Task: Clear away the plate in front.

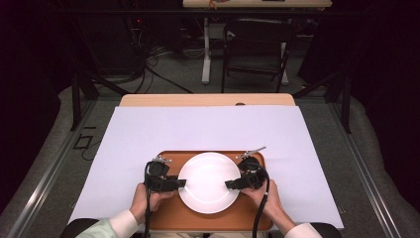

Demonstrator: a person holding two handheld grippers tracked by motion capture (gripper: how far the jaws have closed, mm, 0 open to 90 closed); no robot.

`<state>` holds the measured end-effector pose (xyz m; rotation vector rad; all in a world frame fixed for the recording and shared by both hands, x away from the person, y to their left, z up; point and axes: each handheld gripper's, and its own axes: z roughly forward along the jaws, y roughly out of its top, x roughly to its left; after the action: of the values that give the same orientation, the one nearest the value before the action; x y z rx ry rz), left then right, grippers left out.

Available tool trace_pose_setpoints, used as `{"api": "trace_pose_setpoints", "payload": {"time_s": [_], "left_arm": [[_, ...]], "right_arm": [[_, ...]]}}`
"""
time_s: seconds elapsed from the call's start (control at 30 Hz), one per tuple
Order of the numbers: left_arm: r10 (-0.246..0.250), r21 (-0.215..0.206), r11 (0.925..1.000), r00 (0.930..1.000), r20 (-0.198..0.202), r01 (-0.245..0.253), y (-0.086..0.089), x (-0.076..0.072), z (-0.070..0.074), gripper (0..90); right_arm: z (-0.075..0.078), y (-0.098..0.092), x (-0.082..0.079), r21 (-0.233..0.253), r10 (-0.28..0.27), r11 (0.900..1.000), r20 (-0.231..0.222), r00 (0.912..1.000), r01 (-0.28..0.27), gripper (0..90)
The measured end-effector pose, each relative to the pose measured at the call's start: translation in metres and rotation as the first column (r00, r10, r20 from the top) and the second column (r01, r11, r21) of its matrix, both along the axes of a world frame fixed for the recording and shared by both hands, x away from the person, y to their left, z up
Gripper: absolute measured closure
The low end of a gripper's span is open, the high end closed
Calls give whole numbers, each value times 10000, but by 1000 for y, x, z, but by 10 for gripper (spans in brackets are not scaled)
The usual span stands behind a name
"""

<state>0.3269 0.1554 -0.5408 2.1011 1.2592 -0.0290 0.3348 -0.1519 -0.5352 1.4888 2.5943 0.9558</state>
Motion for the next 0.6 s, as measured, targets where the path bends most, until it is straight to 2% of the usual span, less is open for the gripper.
{"api": "trace_pose_setpoints", "payload": {"time_s": [0.2,0.27,0.33,0.47,0.6], "left_arm": [[-122,128,9998,9999,4,121,0,0,1,494],[-49,-103,9999,9999,-131,48,0,1,1,439],[-45,26,10000,10000,-34,45,1,1,3,378],[-44,-143,9999,9998,200,47,3,1,8,313],[-252,-51,9997,9986,459,255,5,0,14,249]], "right_arm": [[0,1,0,-198,-19,9998,141,9999,22,379],[0,1,0,-253,-18,9997,195,9998,23,328],[3,-1,-1,-276,-31,9996,309,9995,40,303],[9,-4,-1,5,-19,10000,590,9983,19,264],[14,-7,-2,-2,55,10000,827,9966,-55,208]]}}
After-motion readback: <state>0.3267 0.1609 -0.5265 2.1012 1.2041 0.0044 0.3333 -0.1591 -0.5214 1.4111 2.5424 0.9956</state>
